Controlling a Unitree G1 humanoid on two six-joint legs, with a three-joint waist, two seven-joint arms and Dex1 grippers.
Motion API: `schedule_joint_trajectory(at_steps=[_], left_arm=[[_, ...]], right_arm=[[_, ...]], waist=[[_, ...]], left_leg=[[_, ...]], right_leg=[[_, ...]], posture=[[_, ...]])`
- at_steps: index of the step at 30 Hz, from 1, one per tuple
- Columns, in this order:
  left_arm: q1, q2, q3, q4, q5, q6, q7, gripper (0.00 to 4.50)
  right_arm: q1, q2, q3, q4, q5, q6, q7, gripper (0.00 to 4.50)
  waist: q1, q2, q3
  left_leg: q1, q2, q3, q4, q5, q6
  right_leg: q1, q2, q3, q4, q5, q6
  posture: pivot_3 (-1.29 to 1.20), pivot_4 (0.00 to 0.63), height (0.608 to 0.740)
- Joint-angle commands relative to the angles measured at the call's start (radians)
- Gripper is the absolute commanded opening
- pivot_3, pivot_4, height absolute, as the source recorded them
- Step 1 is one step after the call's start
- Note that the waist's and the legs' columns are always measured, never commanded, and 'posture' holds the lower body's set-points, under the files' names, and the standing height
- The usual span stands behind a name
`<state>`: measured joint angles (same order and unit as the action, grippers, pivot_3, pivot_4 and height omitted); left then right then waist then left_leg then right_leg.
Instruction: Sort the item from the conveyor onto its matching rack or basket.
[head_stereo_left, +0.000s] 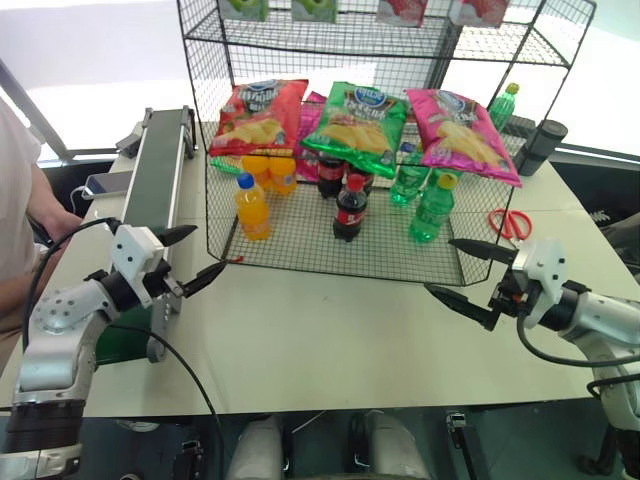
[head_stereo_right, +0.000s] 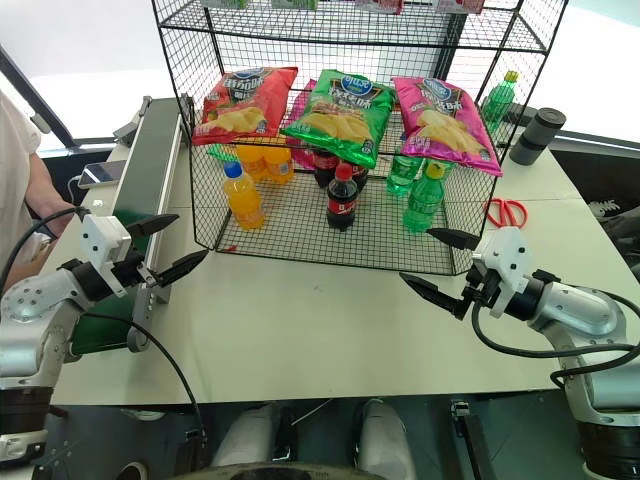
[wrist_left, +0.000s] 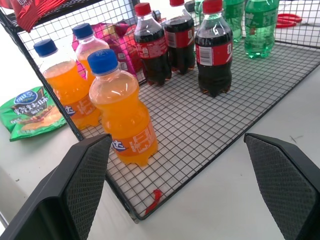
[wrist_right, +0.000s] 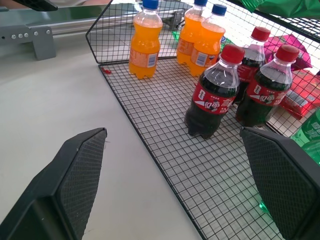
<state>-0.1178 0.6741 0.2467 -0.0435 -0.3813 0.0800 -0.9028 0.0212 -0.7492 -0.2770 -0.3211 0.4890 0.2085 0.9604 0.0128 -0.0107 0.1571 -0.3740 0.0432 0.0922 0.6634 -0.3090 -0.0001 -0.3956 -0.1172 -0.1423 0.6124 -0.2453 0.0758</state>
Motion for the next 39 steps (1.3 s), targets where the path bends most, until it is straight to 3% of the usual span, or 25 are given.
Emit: schedule_joint_trajectory(at_steps=[1,39], left_arm=[[-0.004,0.002,0.001,-0.02,-0.005,-0.005,0.002,4.5],[0.007,-0.003,-0.02,-0.027,0.004,-0.016,0.004,4.5]], right_arm=[[-0.017,0.0,0.0,-0.013,0.001,-0.016,-0.001,4.45],[-0.063,0.005,0.049,0.041,-0.052,-0.077,0.01,4.45]], waist=[[0.0,0.0,0.0],[0.0,0.0,0.0]], left_leg=[[0.0,0.0,0.0,0.0,0.0,0.0],[0.0,0.0,0.0,0.0,0.0,0.0]], right_leg=[[0.0,0.0,0.0,0.0,0.0,0.0],[0.0,0.0,0.0,0.0,0.0,0.0]], posture=[[0.0,0.15,0.74],[0.0,0.15,0.74]])
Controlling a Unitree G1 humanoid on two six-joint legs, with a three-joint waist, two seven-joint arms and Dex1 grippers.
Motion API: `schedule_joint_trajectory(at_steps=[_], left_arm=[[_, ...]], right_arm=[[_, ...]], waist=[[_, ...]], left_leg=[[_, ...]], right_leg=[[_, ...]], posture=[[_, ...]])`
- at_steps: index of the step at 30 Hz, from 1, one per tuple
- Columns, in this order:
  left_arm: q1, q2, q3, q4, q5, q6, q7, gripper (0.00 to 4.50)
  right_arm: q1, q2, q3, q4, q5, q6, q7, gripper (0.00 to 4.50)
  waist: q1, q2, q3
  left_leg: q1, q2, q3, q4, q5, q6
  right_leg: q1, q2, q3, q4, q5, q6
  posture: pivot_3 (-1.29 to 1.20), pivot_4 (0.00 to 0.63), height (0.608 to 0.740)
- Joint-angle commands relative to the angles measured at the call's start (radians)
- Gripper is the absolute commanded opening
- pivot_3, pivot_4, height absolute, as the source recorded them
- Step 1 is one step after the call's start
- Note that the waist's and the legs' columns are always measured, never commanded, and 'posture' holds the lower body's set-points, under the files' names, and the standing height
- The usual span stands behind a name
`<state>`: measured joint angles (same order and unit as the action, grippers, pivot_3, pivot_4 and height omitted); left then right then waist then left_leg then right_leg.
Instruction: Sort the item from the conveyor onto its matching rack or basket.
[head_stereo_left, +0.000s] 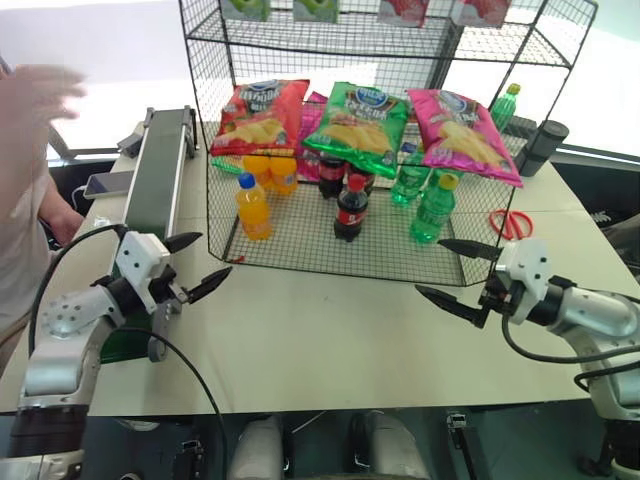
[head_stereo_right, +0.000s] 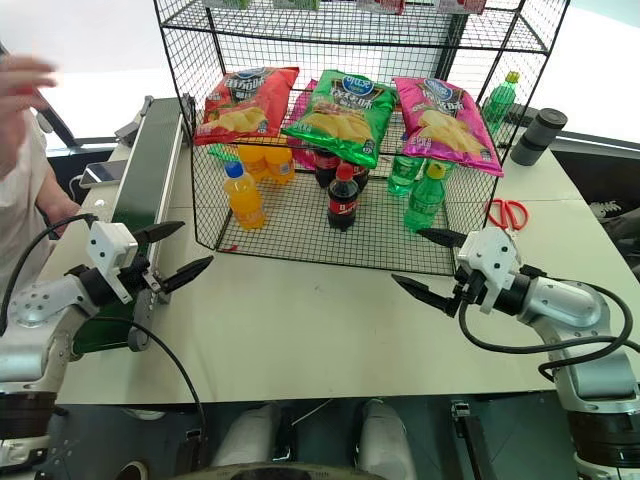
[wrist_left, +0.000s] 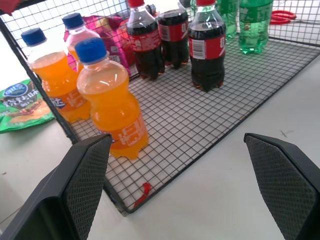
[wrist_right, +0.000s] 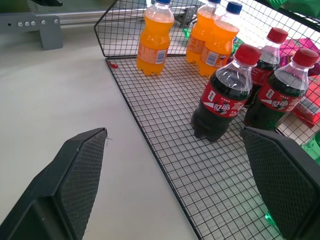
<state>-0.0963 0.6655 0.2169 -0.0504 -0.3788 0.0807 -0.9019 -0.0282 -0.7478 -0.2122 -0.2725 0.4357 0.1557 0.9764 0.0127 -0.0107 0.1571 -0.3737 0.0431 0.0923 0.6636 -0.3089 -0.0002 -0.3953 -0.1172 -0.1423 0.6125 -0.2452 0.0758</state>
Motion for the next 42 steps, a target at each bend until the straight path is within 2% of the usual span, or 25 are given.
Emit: schedule_joint_trajectory(at_steps=[1,42], left_arm=[[-0.015,0.005,0.009,-0.02,0.001,-0.017,0.004,4.5],[0.009,-0.001,-0.004,-0.024,0.004,-0.023,0.001,4.5]], right_arm=[[-0.014,0.003,-0.016,-0.006,0.0,-0.025,-0.007,4.45],[-0.039,0.01,-0.006,0.01,-0.007,-0.035,-0.015,4.45]], waist=[[0.0,0.0,0.0],[0.0,0.0,0.0]], left_leg=[[0.0,0.0,0.0,0.0,0.0,0.0],[0.0,0.0,0.0,0.0,0.0,0.0]], right_leg=[[0.0,0.0,0.0,0.0,0.0,0.0],[0.0,0.0,0.0,0.0,0.0,0.0]], posture=[[0.0,0.15,0.74],[0.0,0.15,0.74]])
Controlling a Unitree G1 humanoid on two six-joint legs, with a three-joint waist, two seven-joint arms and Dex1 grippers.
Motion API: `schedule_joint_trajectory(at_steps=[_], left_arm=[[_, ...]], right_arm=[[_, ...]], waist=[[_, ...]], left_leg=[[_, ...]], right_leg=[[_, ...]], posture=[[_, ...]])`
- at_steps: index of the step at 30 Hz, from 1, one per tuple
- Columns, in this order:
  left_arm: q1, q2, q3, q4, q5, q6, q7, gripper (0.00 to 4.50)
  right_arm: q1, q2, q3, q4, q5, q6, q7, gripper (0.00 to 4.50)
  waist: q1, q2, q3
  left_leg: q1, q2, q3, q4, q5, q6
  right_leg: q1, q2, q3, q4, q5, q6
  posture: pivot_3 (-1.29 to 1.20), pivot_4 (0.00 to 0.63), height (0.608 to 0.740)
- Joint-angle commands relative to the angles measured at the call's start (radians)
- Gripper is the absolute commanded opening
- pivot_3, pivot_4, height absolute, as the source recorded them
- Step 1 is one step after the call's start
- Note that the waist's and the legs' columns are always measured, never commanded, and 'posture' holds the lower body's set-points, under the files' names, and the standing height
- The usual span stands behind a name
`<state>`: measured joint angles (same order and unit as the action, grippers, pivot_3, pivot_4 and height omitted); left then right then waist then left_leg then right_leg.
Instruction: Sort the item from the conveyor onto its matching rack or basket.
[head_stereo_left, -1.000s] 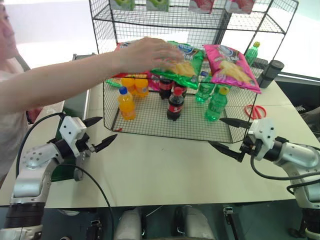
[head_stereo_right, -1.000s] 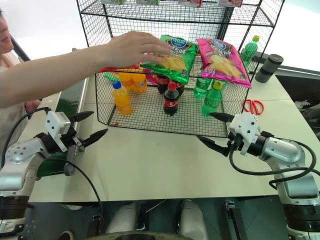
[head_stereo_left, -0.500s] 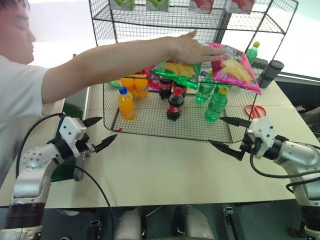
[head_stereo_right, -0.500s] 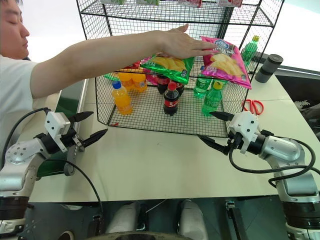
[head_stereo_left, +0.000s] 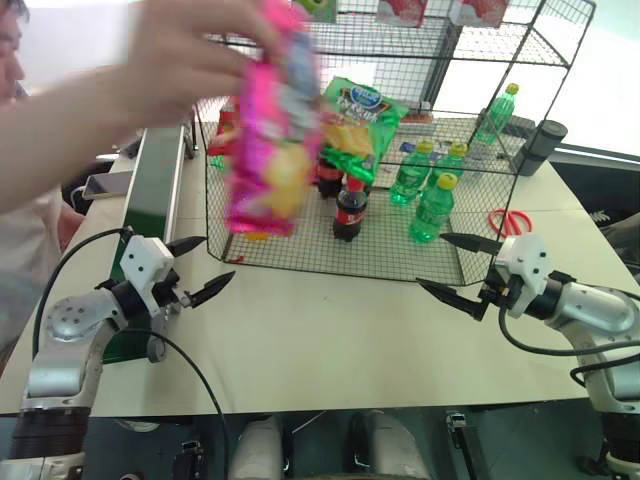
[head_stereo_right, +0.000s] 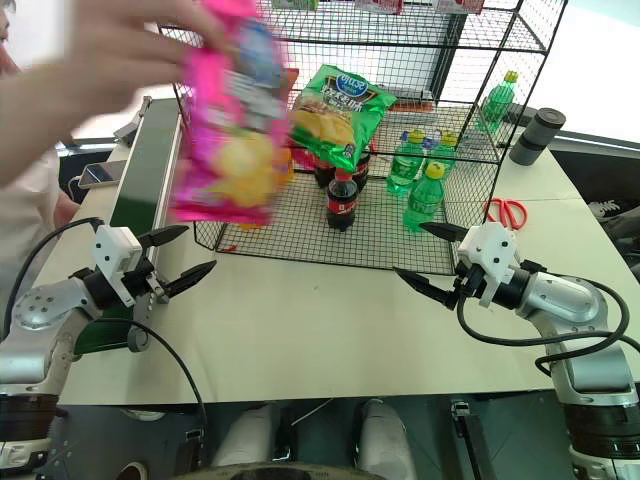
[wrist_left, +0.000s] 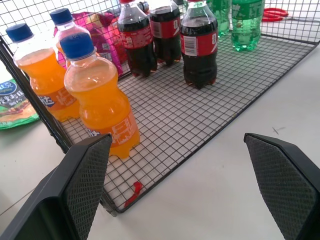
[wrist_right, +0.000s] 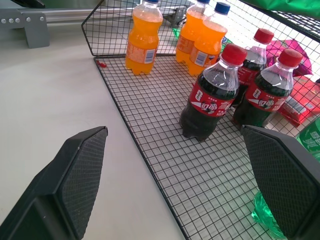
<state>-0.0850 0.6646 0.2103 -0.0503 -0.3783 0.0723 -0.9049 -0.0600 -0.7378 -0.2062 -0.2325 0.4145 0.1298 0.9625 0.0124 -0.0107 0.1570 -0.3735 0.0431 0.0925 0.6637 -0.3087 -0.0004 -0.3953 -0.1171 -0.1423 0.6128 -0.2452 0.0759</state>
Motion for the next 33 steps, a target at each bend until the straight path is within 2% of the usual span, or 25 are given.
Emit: schedule_joint_trajectory(at_steps=[1,18,22,33], left_arm=[[-0.001,-0.001,0.002,-0.025,0.003,-0.014,0.005,4.5],[0.039,0.021,0.024,-0.074,-0.038,0.099,0.001,4.5],[0.041,0.026,0.036,-0.09,-0.084,0.178,0.0,4.5],[0.032,0.013,0.045,-0.058,-0.048,0.09,0.018,4.5]], right_arm=[[-0.009,0.0,-0.011,-0.029,0.014,-0.01,0.0,4.45],[-0.053,0.001,0.024,0.001,-0.007,-0.032,0.019,4.45],[-0.051,-0.001,0.025,0.008,-0.01,-0.037,0.022,4.45],[-0.041,0.007,0.033,-0.002,-0.009,-0.034,0.023,4.45]], waist=[[0.0,0.0,0.0],[0.0,0.0,0.0],[0.0,0.0,0.0],[0.0,0.0,0.0]], left_leg=[[0.0,0.0,0.0,0.0,0.0,0.0],[0.0,0.0,0.0,0.0,0.0,0.0],[0.0,0.0,0.0,0.0,0.0,0.0],[0.0,0.0,0.0,0.0,0.0,0.0]], right_leg=[[0.0,0.0,0.0,0.0,0.0,0.0],[0.0,0.0,0.0,0.0,0.0,0.0],[0.0,0.0,0.0,0.0,0.0,0.0],[0.0,0.0,0.0,0.0,0.0,0.0]], posture=[[0.0,0.15,0.74],[0.0,0.15,0.74],[0.0,0.15,0.74],[0.0,0.15,0.74]])
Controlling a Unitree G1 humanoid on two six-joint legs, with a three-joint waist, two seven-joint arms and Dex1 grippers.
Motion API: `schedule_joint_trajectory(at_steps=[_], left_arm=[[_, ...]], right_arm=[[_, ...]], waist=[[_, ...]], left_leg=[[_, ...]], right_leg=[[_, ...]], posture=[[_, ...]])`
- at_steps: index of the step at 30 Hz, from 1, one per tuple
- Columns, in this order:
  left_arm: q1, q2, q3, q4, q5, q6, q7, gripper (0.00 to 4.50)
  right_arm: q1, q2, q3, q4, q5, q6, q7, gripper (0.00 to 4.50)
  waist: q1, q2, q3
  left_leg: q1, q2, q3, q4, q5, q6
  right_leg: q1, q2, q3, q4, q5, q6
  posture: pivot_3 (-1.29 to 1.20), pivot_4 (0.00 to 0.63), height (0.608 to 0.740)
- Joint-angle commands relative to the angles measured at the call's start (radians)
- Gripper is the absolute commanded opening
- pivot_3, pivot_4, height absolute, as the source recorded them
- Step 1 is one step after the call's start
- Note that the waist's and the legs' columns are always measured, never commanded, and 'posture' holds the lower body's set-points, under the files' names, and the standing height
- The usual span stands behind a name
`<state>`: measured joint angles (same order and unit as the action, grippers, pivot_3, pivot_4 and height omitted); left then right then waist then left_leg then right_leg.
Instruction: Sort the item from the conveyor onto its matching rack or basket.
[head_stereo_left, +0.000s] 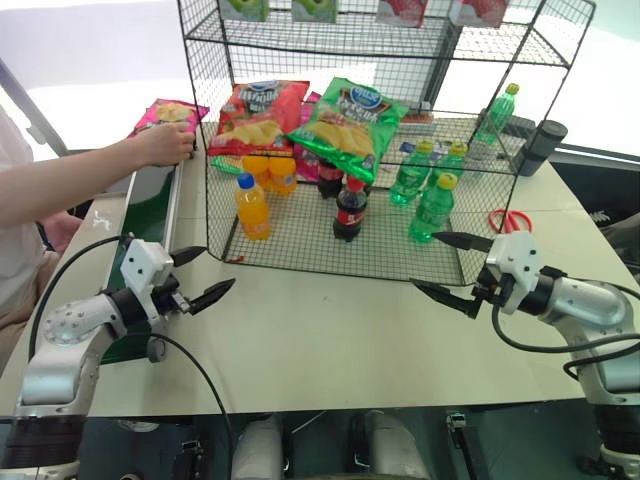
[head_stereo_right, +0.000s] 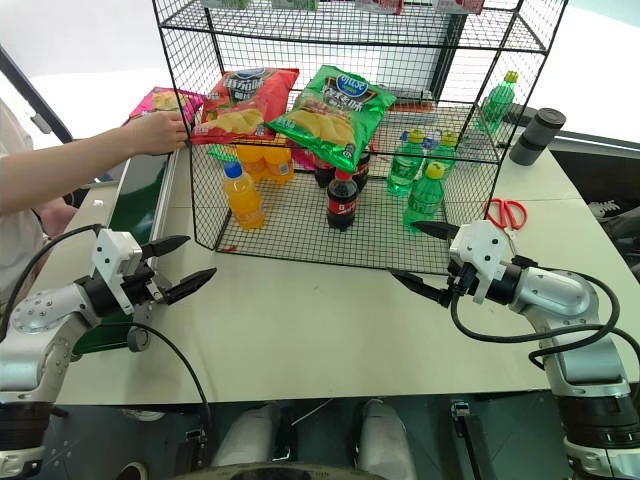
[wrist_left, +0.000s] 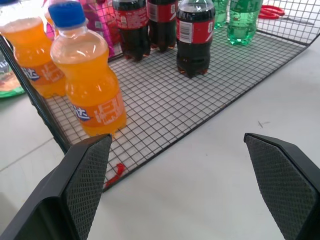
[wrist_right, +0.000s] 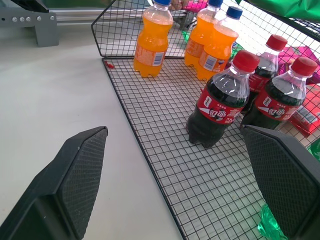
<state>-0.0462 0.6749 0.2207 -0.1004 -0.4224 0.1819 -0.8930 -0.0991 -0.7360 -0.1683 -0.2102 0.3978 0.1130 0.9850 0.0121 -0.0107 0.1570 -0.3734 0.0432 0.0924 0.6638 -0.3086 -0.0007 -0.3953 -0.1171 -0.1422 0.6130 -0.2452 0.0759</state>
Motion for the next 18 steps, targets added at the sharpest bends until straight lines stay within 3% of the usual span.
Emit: schedule_joint_trajectory(at_steps=[1,13,18], left_arm=[[-0.006,0.004,0.035,-0.006,-0.003,-0.022,0.008,4.5],[0.0,-0.011,0.104,-0.021,-0.089,0.061,0.042,4.5],[-0.002,-0.004,0.114,-0.029,-0.069,0.001,0.033,4.5]], right_arm=[[-0.002,0.005,-0.005,-0.024,0.007,-0.018,0.001,4.45],[-0.048,0.034,0.038,-0.018,0.008,0.001,-0.014,4.45],[-0.071,0.056,0.056,-0.043,0.133,0.126,0.03,4.45]], waist=[[0.0,0.0,0.0],[-0.001,0.0,0.0],[0.0,0.0,0.0]], left_leg=[[0.0,0.0,0.0,0.0,0.0,0.0],[0.0,0.0,0.0,0.0,0.0,0.0],[0.0,0.0,0.0,0.0,0.0,0.0]], right_leg=[[0.0,0.0,0.0,0.0,0.0,0.0],[0.0,0.0,0.0,0.0,0.0,0.0],[0.0,0.0,0.0,0.0,0.0,0.0]], posture=[[0.0,0.15,0.74],[0.0,0.15,0.74],[0.0,0.15,0.74]])
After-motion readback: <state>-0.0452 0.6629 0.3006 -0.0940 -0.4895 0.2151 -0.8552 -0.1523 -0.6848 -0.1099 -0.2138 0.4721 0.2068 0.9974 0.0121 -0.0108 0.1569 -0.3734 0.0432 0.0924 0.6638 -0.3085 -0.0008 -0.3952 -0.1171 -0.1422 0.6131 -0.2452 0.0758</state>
